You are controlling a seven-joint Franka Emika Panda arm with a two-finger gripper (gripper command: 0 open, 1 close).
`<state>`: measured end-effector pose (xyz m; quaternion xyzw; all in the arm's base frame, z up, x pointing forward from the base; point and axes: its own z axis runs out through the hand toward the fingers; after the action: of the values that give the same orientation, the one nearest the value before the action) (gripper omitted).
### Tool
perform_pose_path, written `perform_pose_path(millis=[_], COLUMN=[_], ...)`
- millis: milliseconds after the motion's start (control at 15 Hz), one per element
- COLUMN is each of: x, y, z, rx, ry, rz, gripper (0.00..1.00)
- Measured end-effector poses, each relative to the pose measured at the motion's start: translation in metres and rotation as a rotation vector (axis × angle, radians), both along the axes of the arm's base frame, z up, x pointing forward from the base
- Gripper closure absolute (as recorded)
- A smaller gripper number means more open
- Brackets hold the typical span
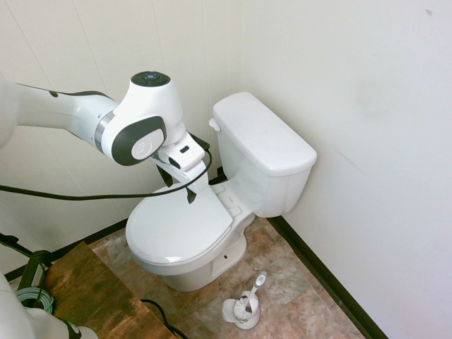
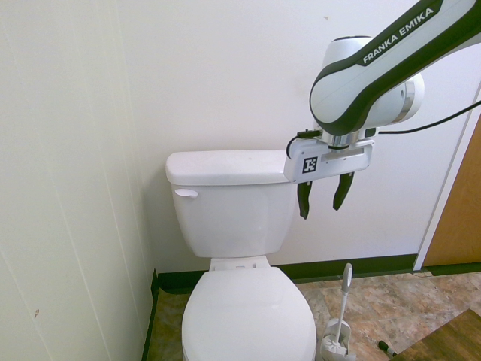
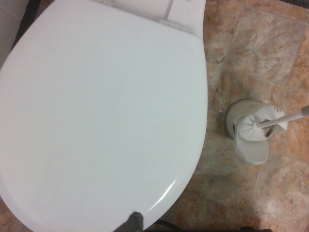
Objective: Flush the toilet
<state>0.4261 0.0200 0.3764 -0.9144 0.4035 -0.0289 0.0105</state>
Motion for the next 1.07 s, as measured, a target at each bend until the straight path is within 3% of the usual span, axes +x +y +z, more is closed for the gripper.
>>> perform_pose_path(millis=[333, 1067], x=[0.021, 0.231], y=[0.016, 0.117], z=[-0.007, 0.023], rx=[0.036, 0.078], ry=[-0.017, -0.238], rz=[-0.025, -0.11], gripper=[0.0, 0.0])
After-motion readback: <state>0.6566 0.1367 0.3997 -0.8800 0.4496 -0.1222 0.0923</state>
